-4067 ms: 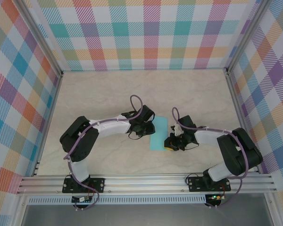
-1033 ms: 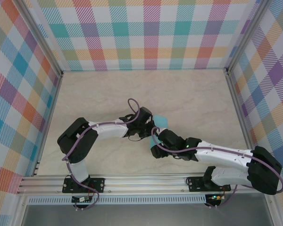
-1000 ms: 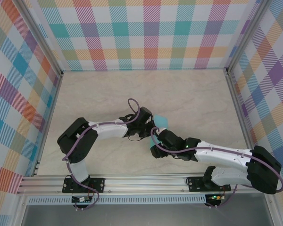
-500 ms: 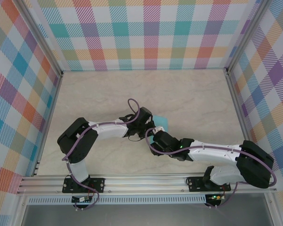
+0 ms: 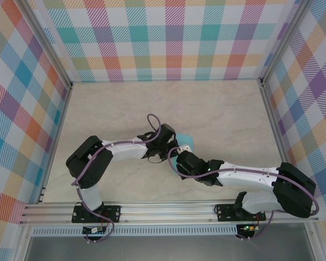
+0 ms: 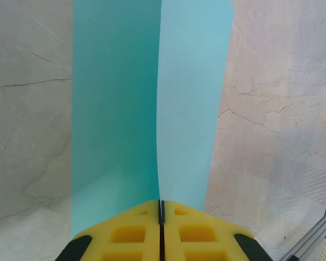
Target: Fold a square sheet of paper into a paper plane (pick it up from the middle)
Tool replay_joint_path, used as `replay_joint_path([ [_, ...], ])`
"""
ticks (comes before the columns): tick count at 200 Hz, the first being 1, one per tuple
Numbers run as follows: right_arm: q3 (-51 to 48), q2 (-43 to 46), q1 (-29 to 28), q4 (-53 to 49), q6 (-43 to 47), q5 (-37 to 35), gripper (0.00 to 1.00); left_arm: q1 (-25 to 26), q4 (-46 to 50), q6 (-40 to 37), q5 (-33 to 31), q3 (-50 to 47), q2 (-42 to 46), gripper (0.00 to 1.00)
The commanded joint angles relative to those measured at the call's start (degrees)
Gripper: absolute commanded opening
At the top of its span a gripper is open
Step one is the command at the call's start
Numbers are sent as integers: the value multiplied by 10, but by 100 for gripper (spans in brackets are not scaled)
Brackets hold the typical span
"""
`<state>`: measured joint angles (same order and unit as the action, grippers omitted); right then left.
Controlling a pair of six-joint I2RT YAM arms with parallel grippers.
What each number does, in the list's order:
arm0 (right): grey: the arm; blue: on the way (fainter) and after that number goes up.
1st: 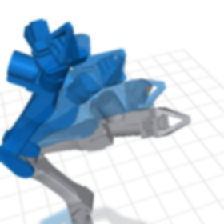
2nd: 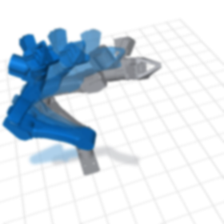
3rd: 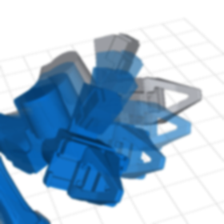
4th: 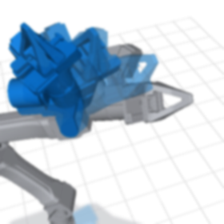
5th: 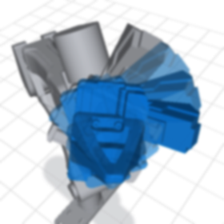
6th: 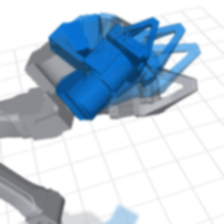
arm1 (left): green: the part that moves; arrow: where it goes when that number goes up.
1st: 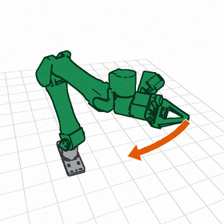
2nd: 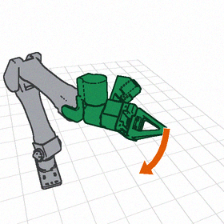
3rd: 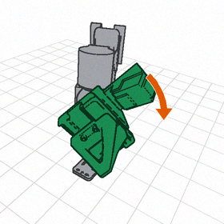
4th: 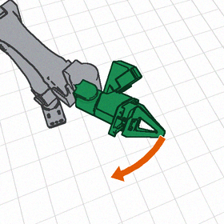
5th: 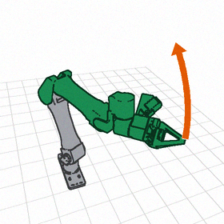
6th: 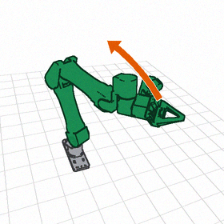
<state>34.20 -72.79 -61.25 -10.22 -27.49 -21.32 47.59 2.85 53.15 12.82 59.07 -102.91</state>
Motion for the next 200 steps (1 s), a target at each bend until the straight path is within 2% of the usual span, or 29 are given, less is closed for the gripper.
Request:
replay_joint_path([
  [1,5,7,2,-8,4,1,10,1,18,-2,-7,10,23,11],
  [9,3,11,8,-8,4,13,8,1,26,-4,-13,11,26,17],
  [20,0,17,20,-4,4,36,7,0,34,-5,-22,12,30,20],
  [24,-2,19,25,-1,6,49,8,1,37,-6,-25,11,31,23],
  [31,-5,23,38,6,8,75,7,0,45,-6,-35,11,36,35],
  [46,-8,32,58,10,11,110,6,0,63,-9,-54,11,47,43],
  [54,-12,37,74,15,15,144,6,0,74,-9,-67,10,54,51],
  [83,-23,48,139,27,17,245,5,1,100,-7,-104,1,80,61],
  [102,-21,41,184,24,23,312,6,1,113,-9,-117,-3,94,61],
  [121,-4,11,224,-3,36,363,6,1,112,-12,-118,-9,104,57],
  [166,23,-53,272,-30,42,378,4,8,111,-22,-111,-13,107,44],
  [200,31,-69,307,-44,46,389,4,12,105,-26,-104,-18,104,41],
])
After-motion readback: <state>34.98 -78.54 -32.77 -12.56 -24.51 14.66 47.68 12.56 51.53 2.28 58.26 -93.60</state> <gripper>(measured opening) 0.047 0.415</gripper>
